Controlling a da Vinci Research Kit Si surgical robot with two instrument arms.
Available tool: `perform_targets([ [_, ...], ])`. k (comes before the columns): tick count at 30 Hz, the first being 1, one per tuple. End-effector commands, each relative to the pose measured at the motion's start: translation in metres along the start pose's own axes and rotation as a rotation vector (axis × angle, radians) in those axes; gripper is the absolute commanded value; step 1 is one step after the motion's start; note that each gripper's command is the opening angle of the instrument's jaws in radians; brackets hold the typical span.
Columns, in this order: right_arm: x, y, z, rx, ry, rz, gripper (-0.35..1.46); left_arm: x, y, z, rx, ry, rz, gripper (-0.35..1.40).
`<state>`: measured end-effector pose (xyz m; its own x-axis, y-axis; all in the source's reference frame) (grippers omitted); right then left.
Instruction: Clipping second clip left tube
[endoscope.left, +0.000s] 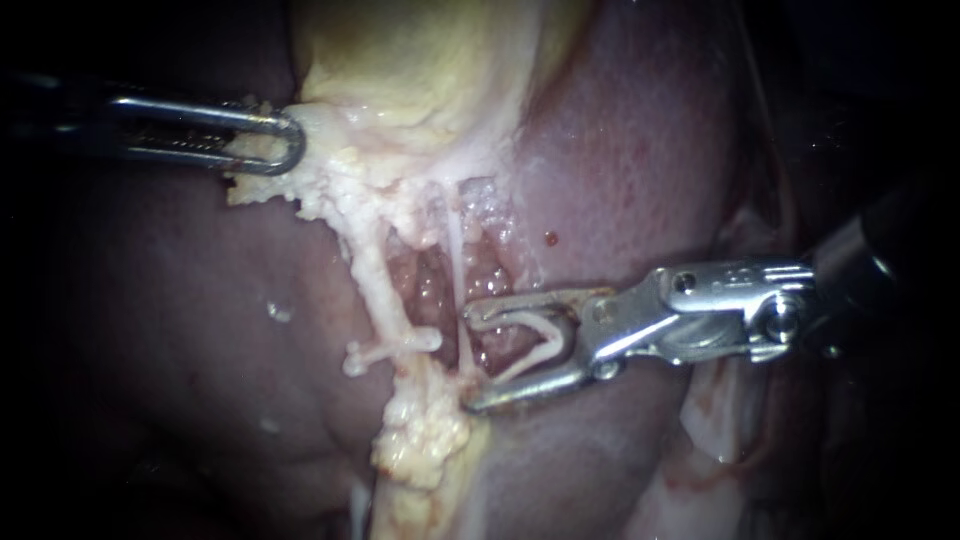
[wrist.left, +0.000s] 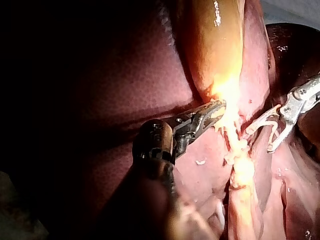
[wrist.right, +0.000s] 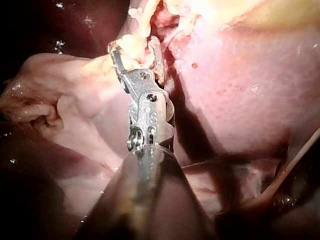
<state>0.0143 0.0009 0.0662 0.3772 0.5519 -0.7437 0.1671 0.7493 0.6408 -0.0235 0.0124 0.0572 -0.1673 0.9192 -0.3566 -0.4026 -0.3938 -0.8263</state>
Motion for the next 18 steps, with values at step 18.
perform_targets([
  [18, -0.0014, 0.0043, 0.0023, 0.017, 0.024, 0.012, 0.48, -0.0002, 0.0, 0.0003, -0.003, -0.003, 0.001, -0.35],
])
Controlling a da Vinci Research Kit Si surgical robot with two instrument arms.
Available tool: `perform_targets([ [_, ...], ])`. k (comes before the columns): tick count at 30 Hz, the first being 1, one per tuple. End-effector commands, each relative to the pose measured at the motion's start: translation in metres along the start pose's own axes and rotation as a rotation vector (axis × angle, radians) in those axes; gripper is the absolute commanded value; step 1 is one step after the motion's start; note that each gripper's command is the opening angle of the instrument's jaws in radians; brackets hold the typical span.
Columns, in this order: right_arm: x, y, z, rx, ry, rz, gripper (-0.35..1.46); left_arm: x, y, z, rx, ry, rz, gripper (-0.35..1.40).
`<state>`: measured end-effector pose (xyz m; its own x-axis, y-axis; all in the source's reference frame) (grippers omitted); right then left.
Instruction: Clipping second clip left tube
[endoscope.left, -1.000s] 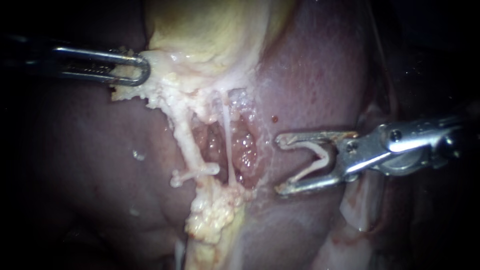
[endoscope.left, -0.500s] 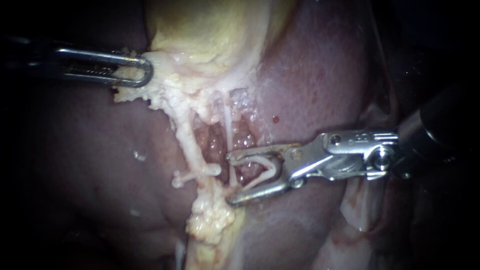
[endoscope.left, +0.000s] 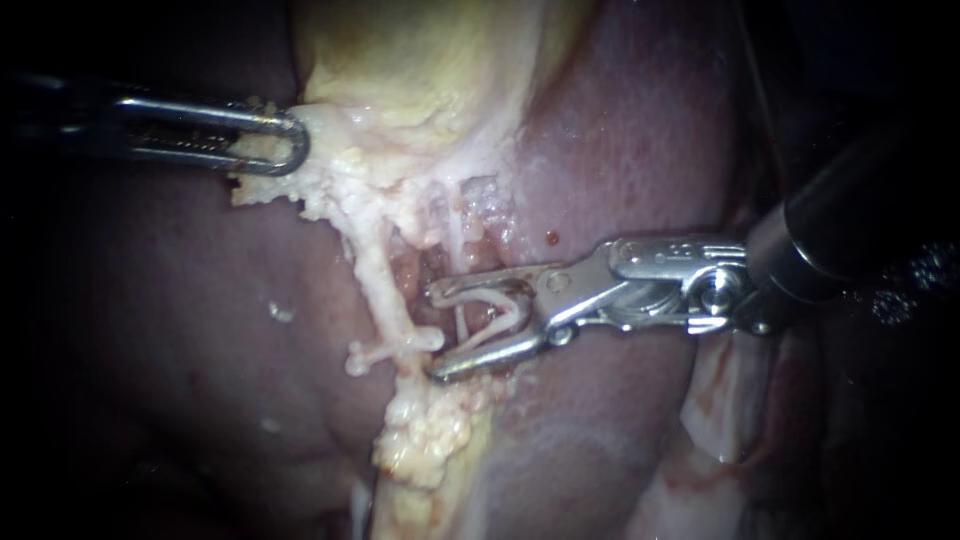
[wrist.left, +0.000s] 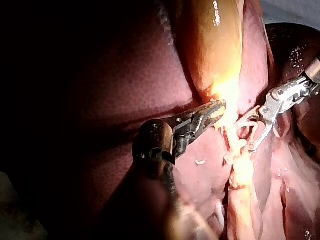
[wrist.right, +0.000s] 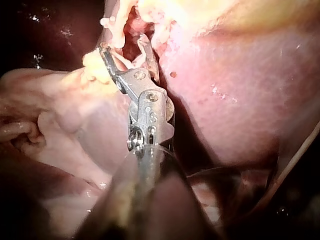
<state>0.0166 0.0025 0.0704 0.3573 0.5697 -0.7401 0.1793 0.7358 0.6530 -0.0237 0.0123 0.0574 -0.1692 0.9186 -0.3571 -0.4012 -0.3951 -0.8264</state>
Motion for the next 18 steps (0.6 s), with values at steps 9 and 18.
perform_targets([
  [9, 0.0004, 0.0002, 0.001, 0.108, 0.08, -0.03, 0.47, 0.0, 0.0, 0.0001, -0.001, -0.001, 0.0, -0.35],
  [18, 0.0016, -0.0003, 0.0037, 0.192, 0.125, -0.047, 0.45, 0.0, 0.0, 0.0001, -0.001, -0.001, 0.0, -0.35],
])
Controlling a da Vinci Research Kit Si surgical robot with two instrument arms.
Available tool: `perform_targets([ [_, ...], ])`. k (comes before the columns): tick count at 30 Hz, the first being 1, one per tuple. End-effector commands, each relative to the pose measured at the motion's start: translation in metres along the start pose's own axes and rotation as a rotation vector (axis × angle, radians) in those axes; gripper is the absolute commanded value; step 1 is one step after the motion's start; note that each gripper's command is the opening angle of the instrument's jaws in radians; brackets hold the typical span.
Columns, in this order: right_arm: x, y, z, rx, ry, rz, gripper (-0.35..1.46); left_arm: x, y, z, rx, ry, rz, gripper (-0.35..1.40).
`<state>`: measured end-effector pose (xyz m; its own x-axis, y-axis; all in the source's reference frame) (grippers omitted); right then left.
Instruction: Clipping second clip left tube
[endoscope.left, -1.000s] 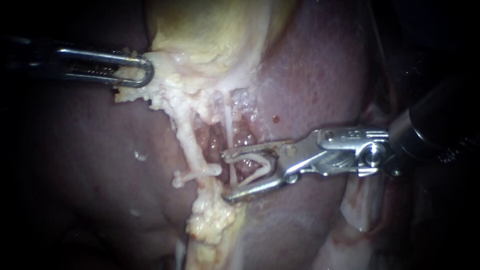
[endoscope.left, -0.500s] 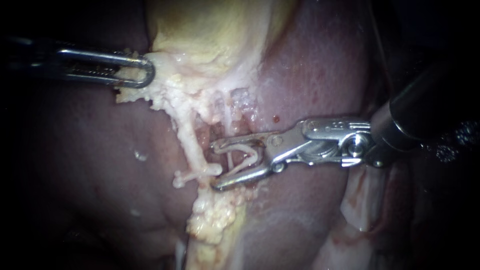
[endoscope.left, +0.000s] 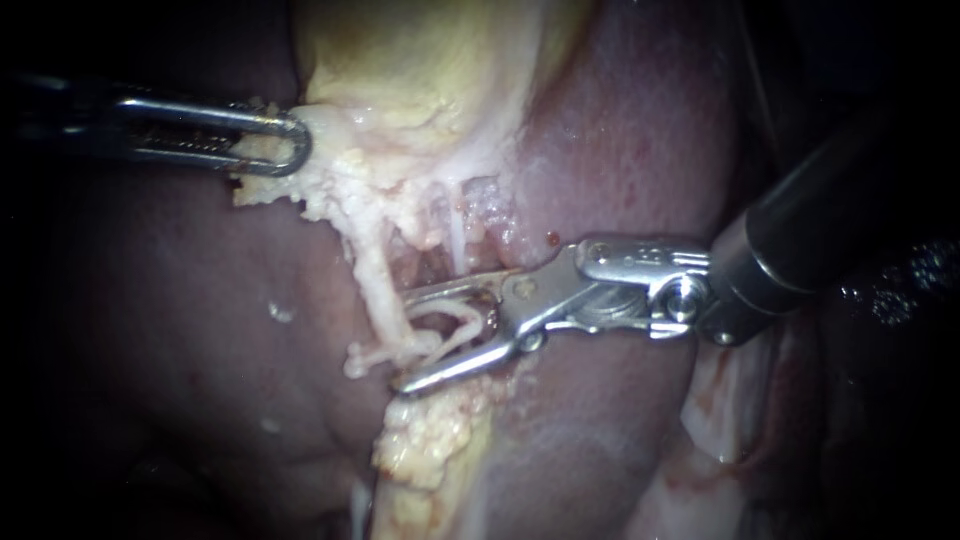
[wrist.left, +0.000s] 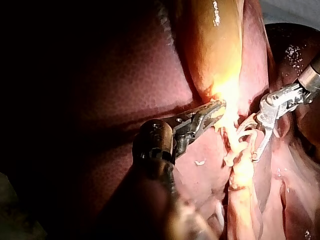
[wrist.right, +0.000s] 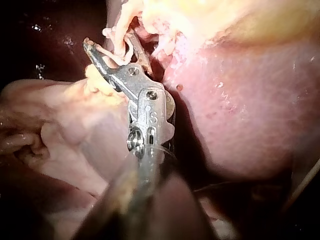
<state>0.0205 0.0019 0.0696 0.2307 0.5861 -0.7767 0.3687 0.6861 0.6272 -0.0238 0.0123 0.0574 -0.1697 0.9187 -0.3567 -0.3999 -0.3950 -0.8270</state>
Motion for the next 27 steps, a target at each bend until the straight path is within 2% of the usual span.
perform_targets([
  [1, 0.0001, 0.0, 0.0003, 0.005, 0.005, -0.002, 0.45, 0.0, 0.0, 0.0, 0.001, 0.0, 0.0, -0.35],
  [5, 0.0005, 0.0001, 0.0014, 0.02, 0.021, -0.006, 0.45, 0.0, 0.0, 0.0001, 0.001, 0.0, 0.0, -0.35],
  [12, 0.0011, 0.0007, 0.0031, 0.016, 0.023, 0.018, 0.45, 0.0, 0.0001, 0.0002, 0.001, 0.001, 0.0, -0.35],
  [15, 0.0013, 0.0004, 0.0036, 0.019, 0.023, 0.024, 0.45, -0.0001, 0.0001, 0.0002, 0.0, 0.0, 0.0, -0.35],
  [20, 0.0019, -0.0014, 0.0041, 0.02, 0.026, 0.023, 0.44, -0.0001, 0.0, 0.0003, 0.0, 0.0, 0.001, -0.35],
  [23, 0.0023, -0.003, 0.0045, 0.005, 0.017, 0.025, 0.44, -0.0001, 0.0, 0.0002, -0.001, -0.001, 0.001, -0.35],
  [27, 0.0028, -0.0058, 0.0049, -0.004, -0.021, 0.026, 0.44, -0.0001, 0.0, 0.0002, -0.001, -0.001, 0.001, -0.35],
])
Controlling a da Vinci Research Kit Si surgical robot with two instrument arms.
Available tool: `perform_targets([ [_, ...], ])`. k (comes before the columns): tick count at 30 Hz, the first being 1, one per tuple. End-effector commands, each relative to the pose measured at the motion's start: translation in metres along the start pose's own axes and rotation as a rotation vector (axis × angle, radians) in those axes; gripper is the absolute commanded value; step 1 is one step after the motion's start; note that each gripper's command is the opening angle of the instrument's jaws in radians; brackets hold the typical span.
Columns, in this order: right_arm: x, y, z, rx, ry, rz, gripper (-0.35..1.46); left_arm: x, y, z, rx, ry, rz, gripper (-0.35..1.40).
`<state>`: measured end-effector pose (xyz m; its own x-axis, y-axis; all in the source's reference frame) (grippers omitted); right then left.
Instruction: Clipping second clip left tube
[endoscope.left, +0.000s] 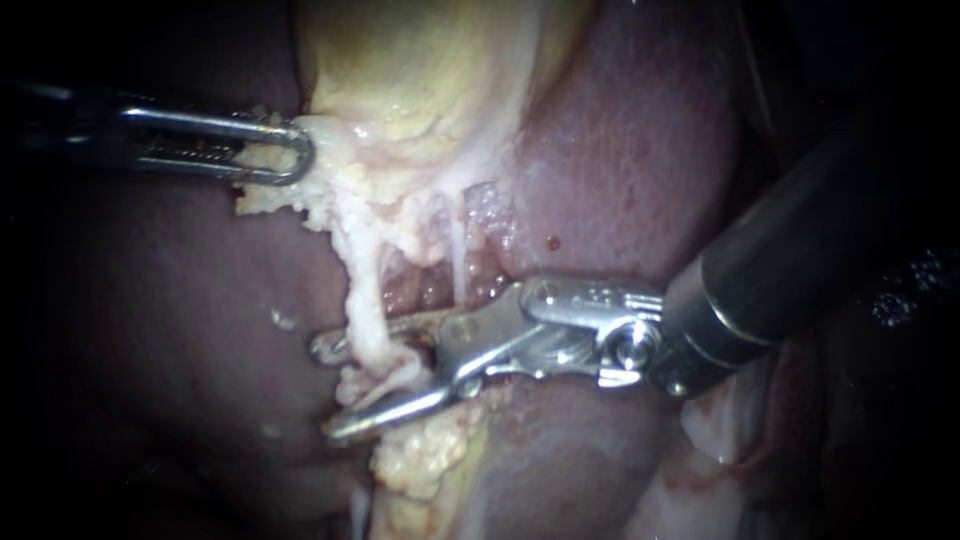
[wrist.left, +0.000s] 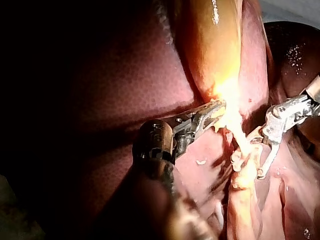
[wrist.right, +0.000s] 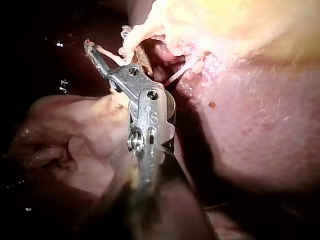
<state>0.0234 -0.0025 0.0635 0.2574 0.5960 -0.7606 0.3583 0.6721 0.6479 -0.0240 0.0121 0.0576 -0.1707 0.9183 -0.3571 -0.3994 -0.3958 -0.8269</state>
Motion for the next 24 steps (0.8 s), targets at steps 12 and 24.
perform_targets([
  [12, 0.0004, -0.0019, -0.0004, -0.039, 0.005, 0.016, 0.2, 0.0, 0.0, 0.0, 0.0, 0.0, 0.0, -0.35],
  [24, 0.0001, -0.0024, -0.0012, -0.026, 0.011, 0.133, -0.35, 0.0, -0.0001, 0.0, -0.001, 0.0, 0.0, -0.35],
])
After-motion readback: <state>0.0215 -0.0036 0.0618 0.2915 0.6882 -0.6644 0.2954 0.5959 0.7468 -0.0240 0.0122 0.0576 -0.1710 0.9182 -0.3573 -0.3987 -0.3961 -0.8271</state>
